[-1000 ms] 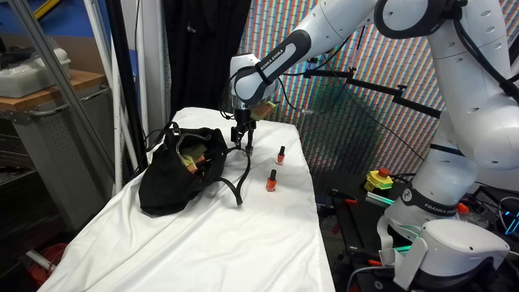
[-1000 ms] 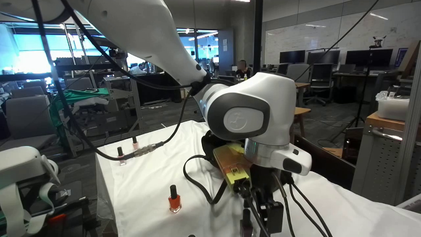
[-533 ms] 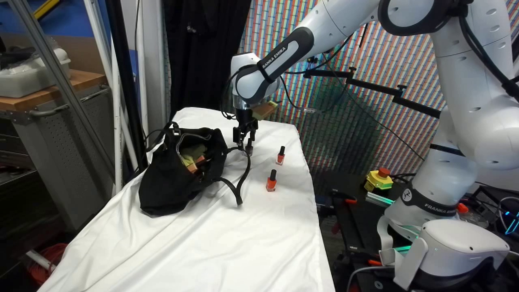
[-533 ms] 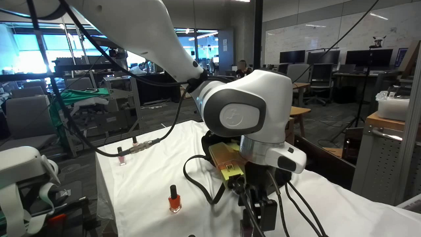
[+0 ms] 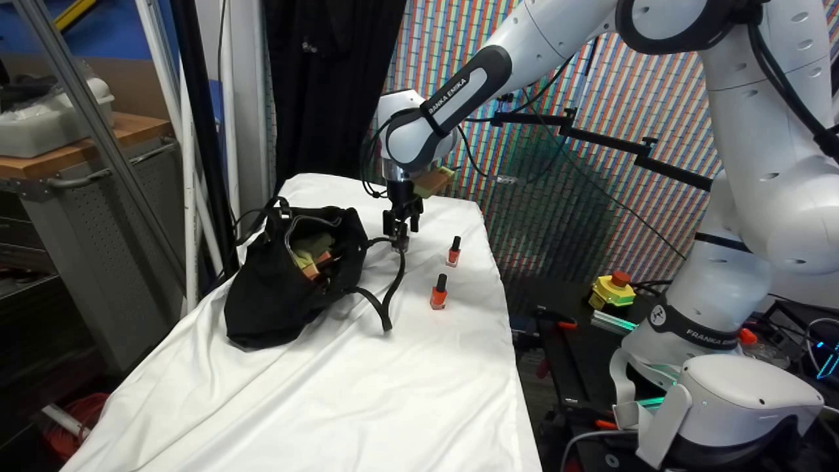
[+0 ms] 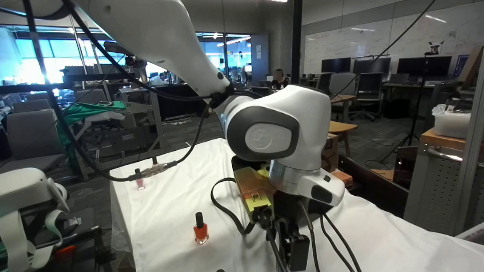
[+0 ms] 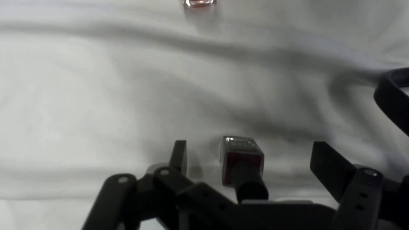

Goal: Pick up all the nail polish on the table and put them in the bag

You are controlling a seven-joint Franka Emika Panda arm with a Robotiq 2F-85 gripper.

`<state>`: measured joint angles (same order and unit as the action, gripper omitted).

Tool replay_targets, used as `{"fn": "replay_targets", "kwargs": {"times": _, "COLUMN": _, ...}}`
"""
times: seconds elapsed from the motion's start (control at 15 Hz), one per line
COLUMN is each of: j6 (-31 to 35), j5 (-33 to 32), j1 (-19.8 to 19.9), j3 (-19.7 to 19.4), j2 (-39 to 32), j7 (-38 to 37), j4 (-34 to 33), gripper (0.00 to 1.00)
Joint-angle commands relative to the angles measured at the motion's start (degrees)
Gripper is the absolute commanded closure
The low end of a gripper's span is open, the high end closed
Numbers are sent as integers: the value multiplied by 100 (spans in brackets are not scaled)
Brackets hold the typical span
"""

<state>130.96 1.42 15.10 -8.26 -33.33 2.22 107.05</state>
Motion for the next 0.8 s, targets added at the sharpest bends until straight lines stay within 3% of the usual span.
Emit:
{"fn": "replay_targets", "kwargs": {"times": 0.0, "j6": 44, "j5": -28, "j1": -60, "j3": -36, "j2": 136, "j7": 25, "j4": 158, "gripper": 0}}
{"fn": "replay_targets", "kwargs": {"times": 0.73, "j6": 318, "j5": -9, "j1": -29, "j3": -6, "j2": -84, "j7": 121, "j4": 129, "gripper": 0}}
